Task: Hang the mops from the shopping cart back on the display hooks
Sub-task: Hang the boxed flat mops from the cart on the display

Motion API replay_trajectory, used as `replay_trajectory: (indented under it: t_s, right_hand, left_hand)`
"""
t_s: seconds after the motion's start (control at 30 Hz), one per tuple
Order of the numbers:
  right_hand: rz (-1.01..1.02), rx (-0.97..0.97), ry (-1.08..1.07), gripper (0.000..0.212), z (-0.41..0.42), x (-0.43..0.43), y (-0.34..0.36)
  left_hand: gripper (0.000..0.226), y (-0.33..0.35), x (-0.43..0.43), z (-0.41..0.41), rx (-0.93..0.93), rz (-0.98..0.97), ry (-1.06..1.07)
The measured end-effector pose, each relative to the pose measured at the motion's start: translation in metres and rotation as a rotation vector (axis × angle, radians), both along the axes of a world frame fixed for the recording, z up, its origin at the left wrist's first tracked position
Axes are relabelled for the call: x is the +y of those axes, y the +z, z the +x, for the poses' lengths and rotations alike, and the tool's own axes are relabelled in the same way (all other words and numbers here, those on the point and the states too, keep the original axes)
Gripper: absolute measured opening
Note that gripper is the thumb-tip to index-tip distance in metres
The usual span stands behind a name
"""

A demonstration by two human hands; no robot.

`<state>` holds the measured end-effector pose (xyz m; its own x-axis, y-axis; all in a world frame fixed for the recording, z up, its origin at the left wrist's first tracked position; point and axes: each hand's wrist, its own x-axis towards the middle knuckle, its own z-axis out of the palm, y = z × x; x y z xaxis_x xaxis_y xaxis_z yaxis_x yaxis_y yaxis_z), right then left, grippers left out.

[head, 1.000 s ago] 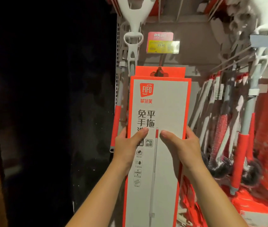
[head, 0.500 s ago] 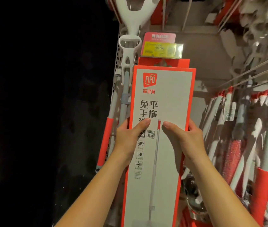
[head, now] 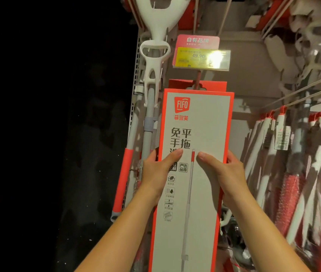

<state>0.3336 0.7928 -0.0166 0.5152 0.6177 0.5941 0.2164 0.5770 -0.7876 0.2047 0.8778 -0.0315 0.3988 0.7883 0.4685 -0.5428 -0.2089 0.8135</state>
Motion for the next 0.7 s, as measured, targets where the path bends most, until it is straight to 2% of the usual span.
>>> replay_trajectory:
  t_s: [0.27, 0.43, 0.7]
  right_hand:
    - [-0.018, 0.04, -0.049, 0.045, 0.002, 0.023, -0.006]
    - [-0.017, 0.024, -0.072, 0.041, 0.01, 0.035, -0.009]
    - [-0.015, 0.01, -0.098, 0.045, 0.036, 0.058, -0.009]
  left_hand:
    - [0.035, -0.002, 0.035, 0.009, 0.015, 0.012, -0.066]
    - [0.035, -0.007, 0.051, 0.021, 0.0, 0.019, -0.052]
    - [0.013, -0.01, 0.065, 0.048, -0.006, 0.012, 0.035]
